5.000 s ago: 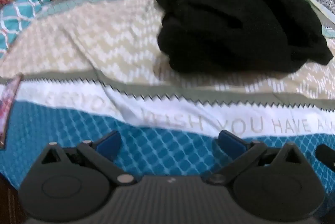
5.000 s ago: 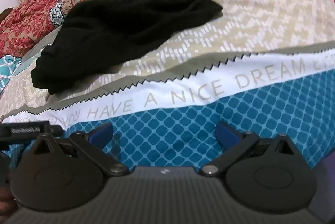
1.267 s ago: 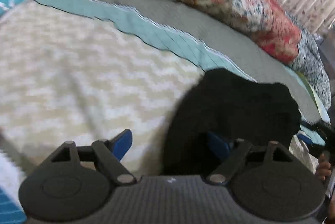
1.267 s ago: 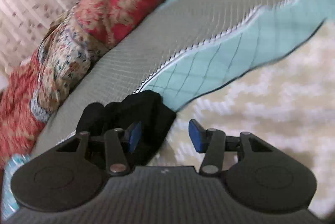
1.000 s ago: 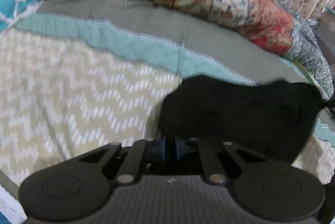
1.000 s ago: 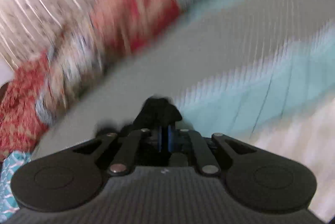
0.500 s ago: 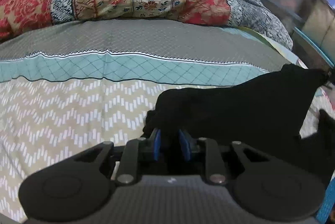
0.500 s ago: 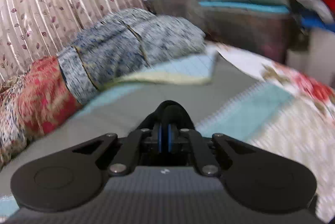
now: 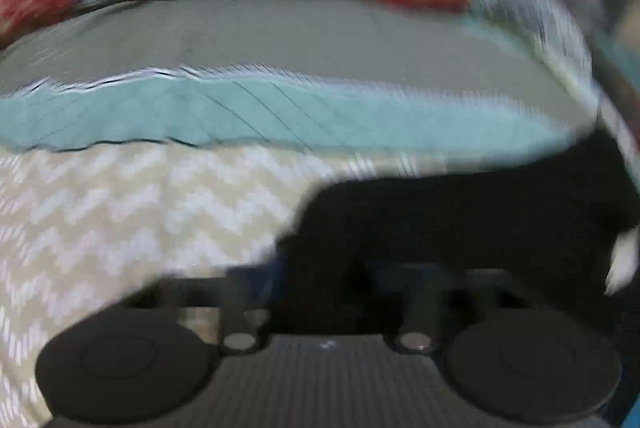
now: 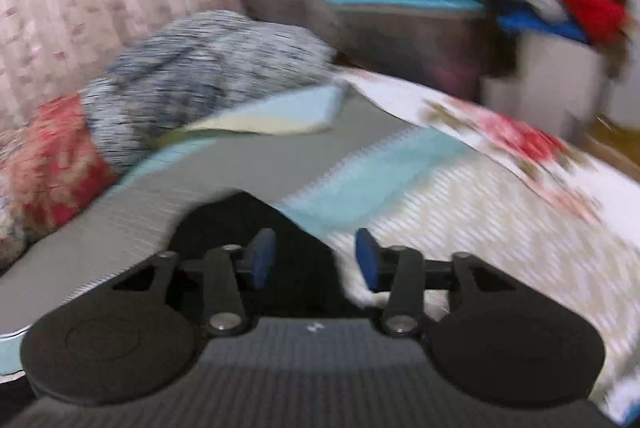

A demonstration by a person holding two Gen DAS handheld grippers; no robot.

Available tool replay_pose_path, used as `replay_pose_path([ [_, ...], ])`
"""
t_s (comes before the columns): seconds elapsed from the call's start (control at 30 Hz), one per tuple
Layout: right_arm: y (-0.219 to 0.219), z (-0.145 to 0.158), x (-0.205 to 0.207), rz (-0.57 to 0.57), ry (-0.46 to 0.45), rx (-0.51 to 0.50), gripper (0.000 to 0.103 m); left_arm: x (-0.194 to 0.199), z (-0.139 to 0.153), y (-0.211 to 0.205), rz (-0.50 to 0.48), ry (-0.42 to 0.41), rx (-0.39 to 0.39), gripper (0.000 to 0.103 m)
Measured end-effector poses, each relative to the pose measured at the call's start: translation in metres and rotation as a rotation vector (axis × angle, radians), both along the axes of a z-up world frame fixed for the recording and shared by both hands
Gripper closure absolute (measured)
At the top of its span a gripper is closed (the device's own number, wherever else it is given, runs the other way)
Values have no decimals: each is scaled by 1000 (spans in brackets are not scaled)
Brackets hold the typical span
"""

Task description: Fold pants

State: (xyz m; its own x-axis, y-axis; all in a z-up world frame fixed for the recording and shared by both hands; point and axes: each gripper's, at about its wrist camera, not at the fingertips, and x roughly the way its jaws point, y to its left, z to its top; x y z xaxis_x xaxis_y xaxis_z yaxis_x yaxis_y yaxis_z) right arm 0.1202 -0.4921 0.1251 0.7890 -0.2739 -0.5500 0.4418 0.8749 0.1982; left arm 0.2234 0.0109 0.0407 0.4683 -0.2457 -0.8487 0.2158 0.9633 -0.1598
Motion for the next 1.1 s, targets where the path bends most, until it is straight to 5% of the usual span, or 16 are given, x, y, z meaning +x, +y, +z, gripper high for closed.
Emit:
replay_pose_path([
  [0.07,12,0,36,36,29,-38,36,-11,3,-8,-1,-42,54,91],
  [0.17,18,-8,73,19,80,-48,36,-29,35,34,92,-121,-23,91],
  [0.27,14,-15,74,11,40,31,36,-53,68,116,333,-164,-123,92],
  [0.37,12,-21,63,3,6,67,36,-84,77,179,551,-191,-41,93],
  [0.47,16,-37,68,14,46,77,37,-92,59,196,560,-100,-28,93],
  [0.63,43,-41,79,118,48,131,37,-94,52,170,509,-138,82,93],
  [0.87,101,-52,116,390,215,-104,34,-88,60,166,504,-132,60,93],
  [0.9,107,-63,122,421,280,-142,36,-87,61,166,503,-132,60,93],
  [0.97,117,-80,124,451,376,-208,71,-86,63,165,496,-139,63,93],
  [1.0,119,-77,118,446,341,-226,77,-84,64,165,489,-142,64,93],
  [1.03,115,-67,112,410,289,-217,100,-82,66,165,484,-148,65,93],
  [1.1,90,-41,103,269,168,-162,101,-74,72,164,477,-159,61,93],
])
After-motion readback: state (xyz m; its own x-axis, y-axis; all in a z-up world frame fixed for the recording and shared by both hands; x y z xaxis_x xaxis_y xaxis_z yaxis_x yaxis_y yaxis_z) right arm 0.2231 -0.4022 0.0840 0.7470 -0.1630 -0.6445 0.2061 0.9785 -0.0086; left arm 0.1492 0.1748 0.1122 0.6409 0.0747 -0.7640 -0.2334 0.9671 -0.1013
